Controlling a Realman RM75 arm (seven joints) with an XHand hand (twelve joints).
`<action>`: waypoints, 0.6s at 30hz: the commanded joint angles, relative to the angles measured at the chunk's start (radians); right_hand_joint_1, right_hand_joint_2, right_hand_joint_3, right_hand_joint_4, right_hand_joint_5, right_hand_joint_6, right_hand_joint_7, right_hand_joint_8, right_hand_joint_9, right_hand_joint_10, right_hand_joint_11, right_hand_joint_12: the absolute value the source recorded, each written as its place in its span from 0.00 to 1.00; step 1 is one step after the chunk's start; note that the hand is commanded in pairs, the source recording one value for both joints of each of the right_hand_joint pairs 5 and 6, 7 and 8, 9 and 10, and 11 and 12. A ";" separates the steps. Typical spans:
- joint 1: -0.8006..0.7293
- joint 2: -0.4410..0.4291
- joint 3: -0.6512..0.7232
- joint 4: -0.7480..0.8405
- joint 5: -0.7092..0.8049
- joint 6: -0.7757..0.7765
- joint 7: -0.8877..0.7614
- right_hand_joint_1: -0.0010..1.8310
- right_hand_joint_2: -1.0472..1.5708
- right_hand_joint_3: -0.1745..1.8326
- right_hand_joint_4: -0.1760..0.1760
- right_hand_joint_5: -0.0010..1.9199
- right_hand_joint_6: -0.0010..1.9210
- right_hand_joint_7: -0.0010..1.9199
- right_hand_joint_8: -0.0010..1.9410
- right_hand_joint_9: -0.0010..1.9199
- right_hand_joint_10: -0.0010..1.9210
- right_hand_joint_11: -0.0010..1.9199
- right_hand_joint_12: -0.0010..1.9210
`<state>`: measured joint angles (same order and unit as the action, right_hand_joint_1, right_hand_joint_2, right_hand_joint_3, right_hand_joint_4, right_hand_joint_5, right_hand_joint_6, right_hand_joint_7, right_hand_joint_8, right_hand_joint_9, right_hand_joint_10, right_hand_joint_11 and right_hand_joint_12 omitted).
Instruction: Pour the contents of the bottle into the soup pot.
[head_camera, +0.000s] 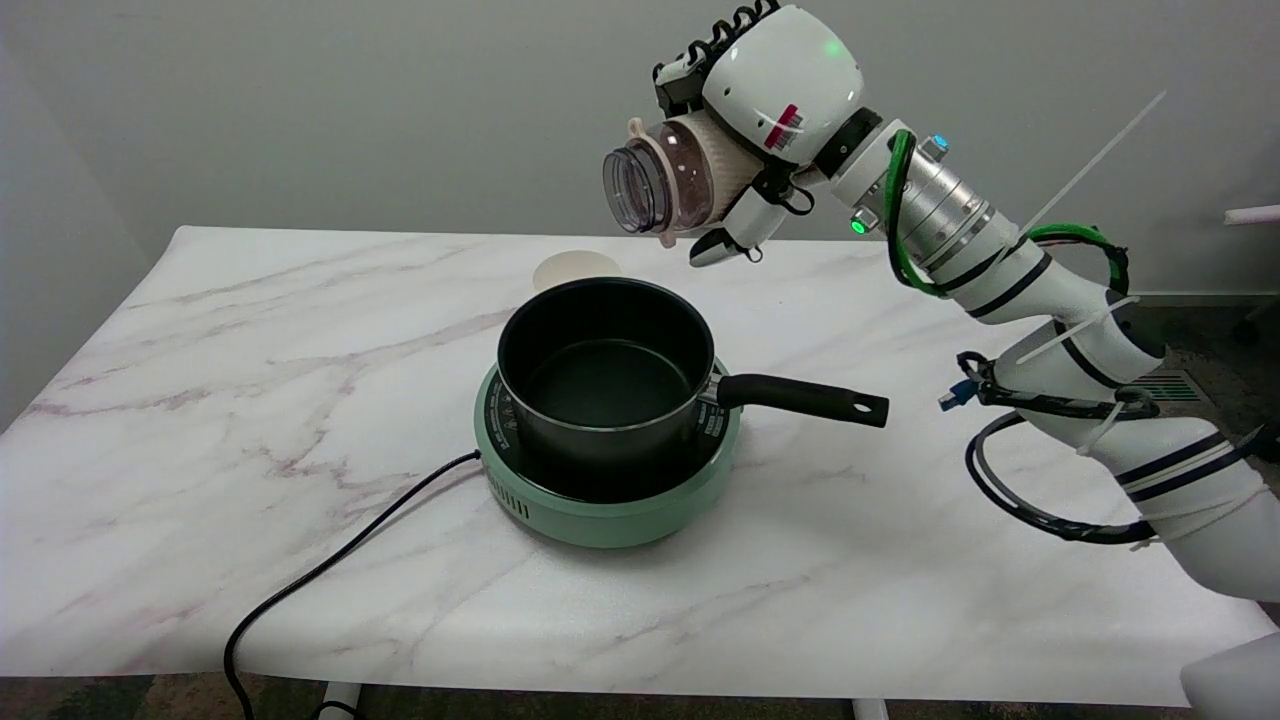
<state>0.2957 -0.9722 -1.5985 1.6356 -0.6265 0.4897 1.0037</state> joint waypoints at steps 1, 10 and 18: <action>0.072 0.109 -0.067 -0.034 -0.012 0.060 0.033 0.62 1.00 0.27 0.50 0.99 0.99 0.91 0.90 0.90 0.90 0.76 0.76; 0.078 0.113 -0.068 -0.035 -0.021 0.061 0.056 0.62 1.00 0.27 0.50 1.00 0.99 0.91 0.90 0.90 0.90 0.76 0.76; 0.059 0.148 -0.064 -0.034 -0.031 0.058 0.058 0.62 1.00 0.27 0.50 1.00 1.00 0.91 0.90 0.90 0.90 0.76 0.76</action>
<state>0.3528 -0.8807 -1.6509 1.6091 -0.6410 0.5358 1.0434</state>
